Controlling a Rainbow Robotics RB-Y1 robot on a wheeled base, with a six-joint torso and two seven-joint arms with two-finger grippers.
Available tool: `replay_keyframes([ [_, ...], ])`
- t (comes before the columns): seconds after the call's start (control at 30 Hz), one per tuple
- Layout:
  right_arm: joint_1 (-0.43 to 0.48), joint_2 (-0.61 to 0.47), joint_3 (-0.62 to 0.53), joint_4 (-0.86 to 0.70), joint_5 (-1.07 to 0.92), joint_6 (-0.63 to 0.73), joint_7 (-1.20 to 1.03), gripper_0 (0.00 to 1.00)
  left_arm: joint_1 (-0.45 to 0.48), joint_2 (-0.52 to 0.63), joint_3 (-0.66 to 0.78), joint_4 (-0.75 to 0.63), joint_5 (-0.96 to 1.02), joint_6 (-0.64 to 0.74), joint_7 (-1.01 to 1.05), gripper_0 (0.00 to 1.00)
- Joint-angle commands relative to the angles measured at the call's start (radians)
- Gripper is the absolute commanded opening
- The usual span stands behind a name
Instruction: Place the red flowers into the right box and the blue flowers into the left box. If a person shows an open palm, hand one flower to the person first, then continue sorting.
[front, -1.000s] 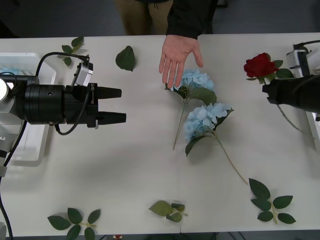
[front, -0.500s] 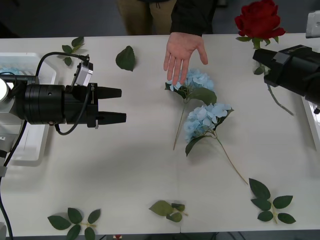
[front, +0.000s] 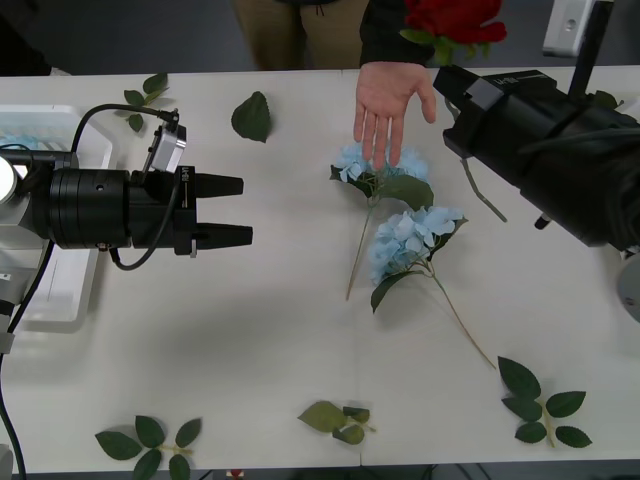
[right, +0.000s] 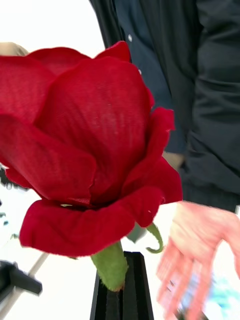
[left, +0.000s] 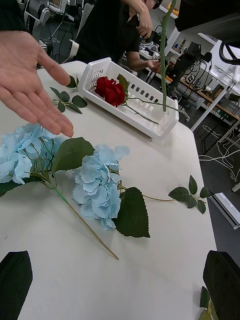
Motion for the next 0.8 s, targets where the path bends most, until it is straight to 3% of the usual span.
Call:
replay_keyframes([
  [0.03,-0.113,0.115,0.062,-0.033,0.177,0.079,-0.087,0.00,-0.004,-0.009,-0.010,-0.033,0.016,-0.010,-0.064,1.00],
  [0.27,-0.254,0.216,0.096,0.033,0.378,0.280,-0.131,0.00,-0.004,-0.009,-0.010,-0.033,0.016,-0.010,-0.064,1.00],
  [0.6,-0.412,0.218,0.197,0.205,0.597,0.254,-0.360,0.00,-0.004,-0.009,-0.010,-0.033,0.016,-0.010,-0.064,1.00],
  [0.8,-0.430,0.218,0.201,0.231,0.609,0.249,-0.375,0.00,-0.004,-0.009,-0.010,-0.033,0.016,-0.010,-0.064,1.00],
])
